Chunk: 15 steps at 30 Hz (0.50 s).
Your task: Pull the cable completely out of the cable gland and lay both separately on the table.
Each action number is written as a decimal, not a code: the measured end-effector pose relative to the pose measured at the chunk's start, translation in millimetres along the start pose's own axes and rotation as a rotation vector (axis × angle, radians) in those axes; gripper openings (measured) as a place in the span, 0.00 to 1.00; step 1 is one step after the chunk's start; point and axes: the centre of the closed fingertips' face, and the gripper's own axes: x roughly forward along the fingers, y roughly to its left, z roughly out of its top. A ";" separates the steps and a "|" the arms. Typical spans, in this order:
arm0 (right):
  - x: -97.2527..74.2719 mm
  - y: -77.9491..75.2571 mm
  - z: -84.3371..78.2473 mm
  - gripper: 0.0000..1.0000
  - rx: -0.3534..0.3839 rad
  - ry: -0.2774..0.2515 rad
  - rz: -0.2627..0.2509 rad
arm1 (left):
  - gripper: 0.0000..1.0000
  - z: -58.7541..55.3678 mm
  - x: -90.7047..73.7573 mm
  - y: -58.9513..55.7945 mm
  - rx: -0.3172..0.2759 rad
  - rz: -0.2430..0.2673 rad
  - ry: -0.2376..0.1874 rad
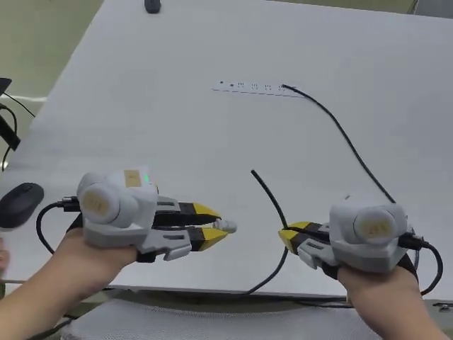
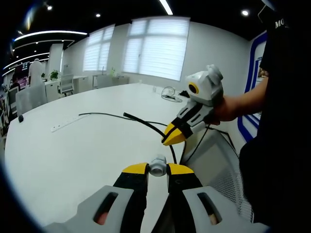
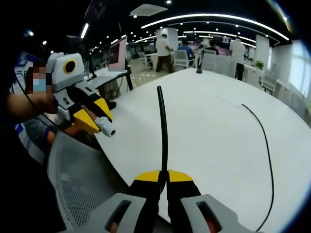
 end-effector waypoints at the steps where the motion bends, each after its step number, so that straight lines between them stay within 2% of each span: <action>1: -0.7 0.2 3.3 0.00 -0.005 -0.001 -0.001 | 0.15 -0.2 0.1 0.1 0.000 -0.001 -0.001; 6: -4.9 4.3 26.6 0.00 -0.022 -0.026 0.009 | 0.15 -4.2 -2.1 4.3 0.003 0.001 -0.004; 9: -6.8 7.3 39.9 0.00 -0.058 -0.031 0.011 | 0.15 -7.1 -5.1 7.1 -0.003 0.007 -0.008; 15: -3.0 8.8 64.5 0.00 -0.122 -0.034 0.014 | 0.15 -20.8 -9.1 10.2 -0.025 0.020 -0.007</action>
